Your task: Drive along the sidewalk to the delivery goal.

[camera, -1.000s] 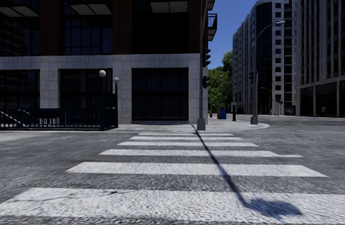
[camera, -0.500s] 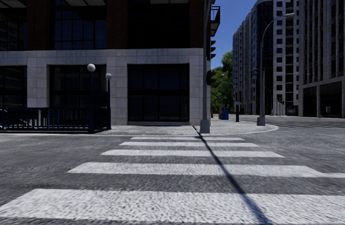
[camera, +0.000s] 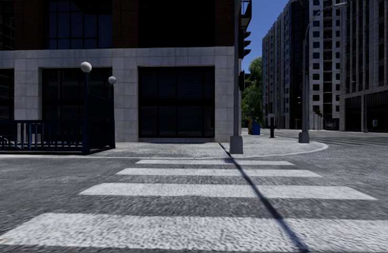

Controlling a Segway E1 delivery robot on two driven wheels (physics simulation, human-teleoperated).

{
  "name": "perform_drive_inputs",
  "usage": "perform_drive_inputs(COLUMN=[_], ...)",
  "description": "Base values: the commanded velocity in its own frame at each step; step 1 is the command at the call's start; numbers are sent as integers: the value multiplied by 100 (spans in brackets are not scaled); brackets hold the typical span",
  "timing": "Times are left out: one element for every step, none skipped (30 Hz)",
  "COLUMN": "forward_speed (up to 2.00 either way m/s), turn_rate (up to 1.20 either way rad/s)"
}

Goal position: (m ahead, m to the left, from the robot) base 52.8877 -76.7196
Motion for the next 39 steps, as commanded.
perform_drive_inputs(forward_speed=[200, 200, 200, 200, 200, 200, 200, 200, 200, 200, 200, 200, 200, 200, 200, 200, 200, 200, 200, 200, 200, 200, 200, 200, 200, 200, 200, 200, 200, 200, 200, 200, 200, 200, 200, 200, 200, 200, 200], turn_rate=[-49, -49, -57, -59, -10, -10, -1, 0, 0, 0, 0, 0, 0, 0, 0, 0, 0, 0, 0, 0, 0, 0, 0, 0, 0, 0, 0, 0, 0, 0, 0, 0, 0, 0, 0, 0, 0, 0, 0])
